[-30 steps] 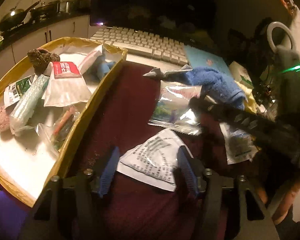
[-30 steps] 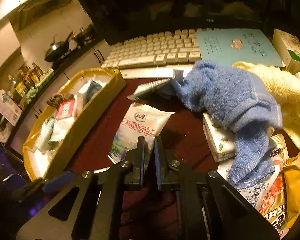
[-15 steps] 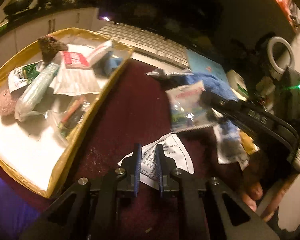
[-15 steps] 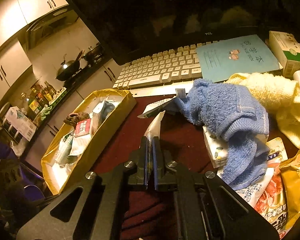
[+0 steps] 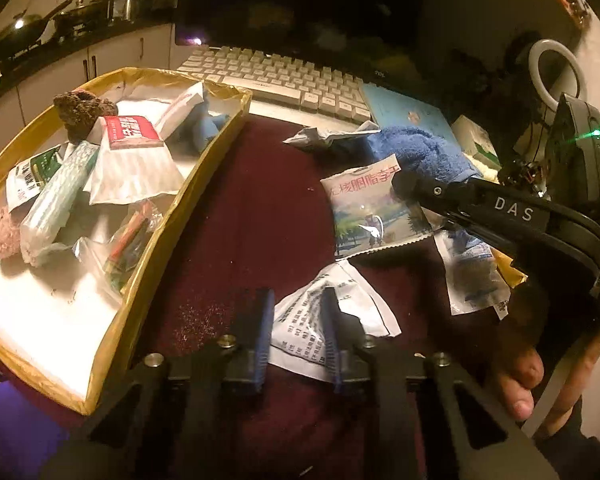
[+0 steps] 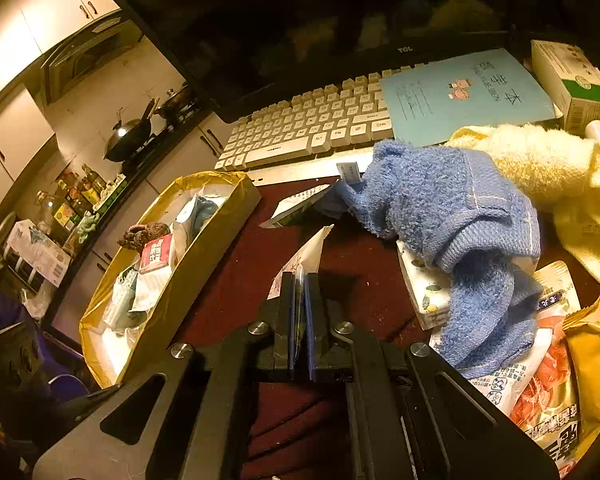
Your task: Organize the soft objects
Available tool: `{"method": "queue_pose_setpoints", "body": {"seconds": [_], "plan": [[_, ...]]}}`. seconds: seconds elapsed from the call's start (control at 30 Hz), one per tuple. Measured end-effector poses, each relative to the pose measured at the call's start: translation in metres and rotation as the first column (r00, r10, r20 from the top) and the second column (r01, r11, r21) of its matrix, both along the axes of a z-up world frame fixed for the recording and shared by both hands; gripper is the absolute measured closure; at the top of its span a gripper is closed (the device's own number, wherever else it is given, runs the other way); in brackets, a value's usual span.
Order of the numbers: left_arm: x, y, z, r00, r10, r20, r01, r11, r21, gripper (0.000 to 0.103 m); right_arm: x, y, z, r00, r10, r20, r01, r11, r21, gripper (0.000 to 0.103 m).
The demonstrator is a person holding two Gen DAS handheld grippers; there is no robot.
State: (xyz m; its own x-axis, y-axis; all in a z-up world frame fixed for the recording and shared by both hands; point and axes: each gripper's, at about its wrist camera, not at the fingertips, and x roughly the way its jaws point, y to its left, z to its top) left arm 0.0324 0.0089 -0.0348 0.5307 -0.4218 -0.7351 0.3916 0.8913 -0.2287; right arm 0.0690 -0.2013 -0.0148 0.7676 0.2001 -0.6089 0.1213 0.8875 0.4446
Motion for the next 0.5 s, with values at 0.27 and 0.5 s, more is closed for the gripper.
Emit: {"method": "queue_pose_setpoints", "body": {"seconds": [0.27,0.5], "plan": [[-0.01,0.007,0.009,0.998,0.049,0.038,-0.046,0.996,-0.079,0.096,-0.005,0.005,0.009,0.998,0.026,0.064,-0.026,1.0,-0.004,0.099],[-0.008,0.037,0.039,0.993,0.104,0.062,-0.089,0.976,-0.199,0.096,-0.009,0.013,0.018,0.996,0.038,0.081,-0.037,0.999,-0.015,0.099]]}}
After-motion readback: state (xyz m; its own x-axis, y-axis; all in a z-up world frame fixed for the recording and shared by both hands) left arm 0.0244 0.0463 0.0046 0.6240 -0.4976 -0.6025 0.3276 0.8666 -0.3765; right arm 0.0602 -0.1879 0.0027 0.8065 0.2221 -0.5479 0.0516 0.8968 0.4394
